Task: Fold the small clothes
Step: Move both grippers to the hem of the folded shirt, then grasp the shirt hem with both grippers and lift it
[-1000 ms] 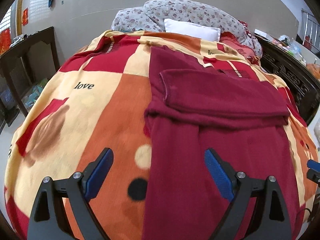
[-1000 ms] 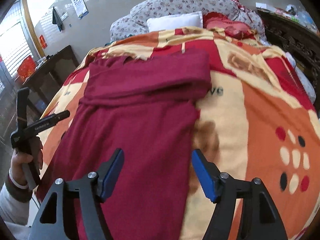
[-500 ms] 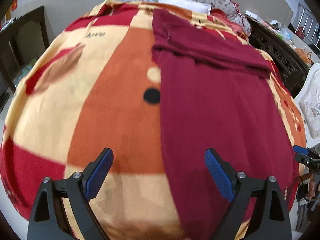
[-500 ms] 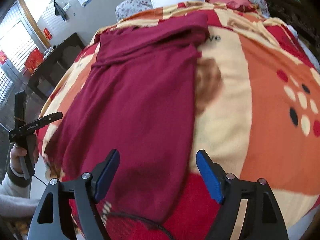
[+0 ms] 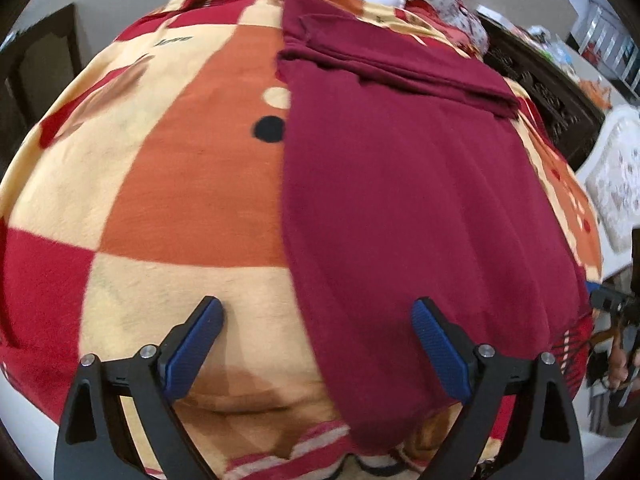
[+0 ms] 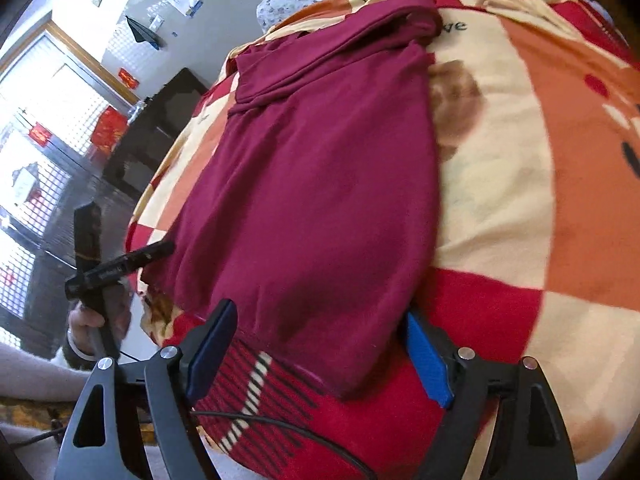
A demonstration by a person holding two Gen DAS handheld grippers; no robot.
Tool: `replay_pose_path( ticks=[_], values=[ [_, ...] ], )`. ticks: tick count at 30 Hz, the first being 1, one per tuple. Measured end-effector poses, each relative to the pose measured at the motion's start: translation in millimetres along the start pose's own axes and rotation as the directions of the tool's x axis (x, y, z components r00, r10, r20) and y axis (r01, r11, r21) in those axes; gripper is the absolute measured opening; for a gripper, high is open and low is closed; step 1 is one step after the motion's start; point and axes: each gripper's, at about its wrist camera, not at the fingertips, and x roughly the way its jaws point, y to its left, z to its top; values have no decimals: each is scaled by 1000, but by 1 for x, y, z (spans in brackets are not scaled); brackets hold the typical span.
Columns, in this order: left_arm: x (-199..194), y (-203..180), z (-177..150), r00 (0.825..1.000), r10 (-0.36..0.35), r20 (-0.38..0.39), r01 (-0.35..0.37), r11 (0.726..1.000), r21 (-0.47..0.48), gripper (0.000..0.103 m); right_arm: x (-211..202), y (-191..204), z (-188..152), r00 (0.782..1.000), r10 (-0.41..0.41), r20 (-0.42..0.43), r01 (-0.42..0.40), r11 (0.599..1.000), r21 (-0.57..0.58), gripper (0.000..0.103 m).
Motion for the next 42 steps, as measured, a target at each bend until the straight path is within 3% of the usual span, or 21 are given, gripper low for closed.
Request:
replay_pose_path(
  ticks=[2,3,4,5,6,7,8,13,14,15,17,21,22,27,31,33,34,35,36,40,42],
  values=[
    [2,-6,0,1000,-10,4,10,999,36,94,3,-1,1,999,40,8,-40,999,-9,84],
    [2,-7,0,1000,-13,10,13,999,47,91,3,-3,1,999,53,12,-53,999,-6,76],
    [1,-8,1,1000,-24,17,23,998,55,75,4,-4,1,998,62,17,-62,998,-7,70],
    [0,-9,2,999,-32,20,30,997,67,62,3,-5,1,998,53,20,-53,999,-14,54],
    [-1,-9,4,999,-37,14,36,996,77,32,3,-7,1,999,46,22,-46,999,-15,37],
    [0,-8,6,999,-49,1,49,995,81,17,1,-10,1,998,55,28,-55,998,-4,27],
    [1,-6,7,998,-64,-7,64,995,78,17,-1,-15,1,996,82,36,-83,996,15,13],
    [-1,-7,7,997,-71,-28,74,990,118,16,-12,-17,1,995,90,51,-91,996,14,16],
    [-1,-6,7,997,-76,-31,79,990,113,16,-16,-17,-1,993,99,58,-100,995,19,29],
    [-1,-5,7,996,-83,-36,87,991,101,20,-19,-18,-1,992,106,63,-109,993,35,56],
    [0,0,6,991,-119,-53,122,990,66,30,-21,-22,-2,995,87,47,-91,993,79,69],
    [-4,5,1,981,-187,-59,187,982,6,68,-21,-19,-4,998,60,2,-60,997,57,69],
    [-5,4,-1,980,-189,-57,190,982,3,71,-21,-19,-4,998,68,1,-68,996,55,69],
    [-12,1,-3,990,-110,-87,114,992,47,72,-1,-19,0,993,114,-13,-113,992,47,69],
    [-11,14,-5,983,-163,-90,159,986,-41,76,5,-15,4,989,143,-30,-143,990,16,69],
    [-9,12,-4,982,-170,-82,166,985,-50,76,9,-17,5,986,166,-16,-165,986,21,60],
    [-8,9,-3,980,-180,-80,178,983,-39,60,13,-17,6,987,163,-8,-163,986,17,53],
    [-6,4,-3,977,-196,-88,195,981,-19,43,14,-16,5,990,143,1,-143,990,7,27],
    [-3,1,-1,974,-199,-112,200,980,1,11,15,-17,6,992,129,15,-129,992,12,12],
    [-4,-1,16,959,-250,-134,256,966,29,8,16,-14,16,977,207,60,-209,978,29,10],
    [-19,2,39,944,-317,-90,320,947,20,8,8,-6,29,964,249,89,-250,968,-1,10]
  ],
)
